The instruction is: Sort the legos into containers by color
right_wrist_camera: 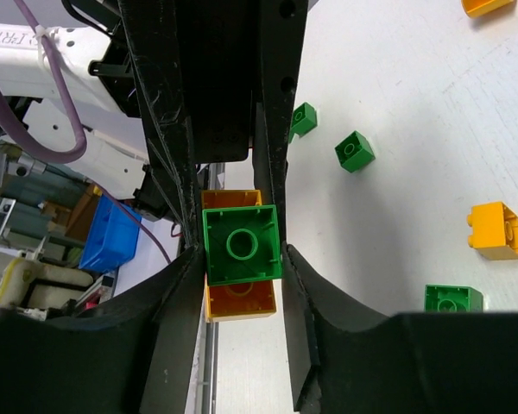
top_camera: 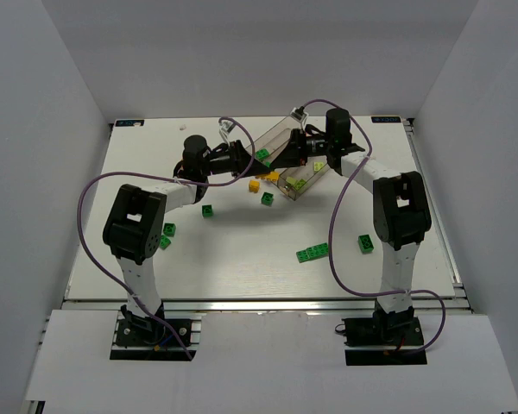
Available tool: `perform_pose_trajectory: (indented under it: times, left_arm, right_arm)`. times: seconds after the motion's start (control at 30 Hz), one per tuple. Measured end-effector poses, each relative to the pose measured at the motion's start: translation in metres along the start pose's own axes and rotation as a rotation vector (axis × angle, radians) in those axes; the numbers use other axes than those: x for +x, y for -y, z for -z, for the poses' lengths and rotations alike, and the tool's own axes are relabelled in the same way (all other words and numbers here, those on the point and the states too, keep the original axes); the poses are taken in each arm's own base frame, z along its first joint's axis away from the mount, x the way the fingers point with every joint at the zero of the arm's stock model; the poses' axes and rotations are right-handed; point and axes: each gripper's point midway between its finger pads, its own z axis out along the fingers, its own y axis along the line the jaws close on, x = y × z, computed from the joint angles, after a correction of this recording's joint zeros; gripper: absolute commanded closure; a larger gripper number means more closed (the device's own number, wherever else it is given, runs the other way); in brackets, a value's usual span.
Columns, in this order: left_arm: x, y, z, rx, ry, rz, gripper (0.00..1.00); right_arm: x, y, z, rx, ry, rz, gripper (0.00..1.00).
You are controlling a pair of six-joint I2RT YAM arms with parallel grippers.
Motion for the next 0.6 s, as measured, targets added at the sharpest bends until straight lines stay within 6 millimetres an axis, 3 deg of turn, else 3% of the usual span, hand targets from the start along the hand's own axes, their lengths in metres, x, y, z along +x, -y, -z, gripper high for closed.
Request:
perform_pose_trajectory:
  times: [0.17,0.6]
  left_arm:
    - [0.0,0.001,0.0,0.005,-0.001,0.0,0.96]
    - [-0.007,0.007,0.0,0.005,0.026,-0.025,0.96]
  right_arm:
    - [-0.002,-0.003,0.001,-0.015,0.0,0.012,0.76]
    - [-0.01,-0.009,0.004,-0.05,0.018,0.029,0.84]
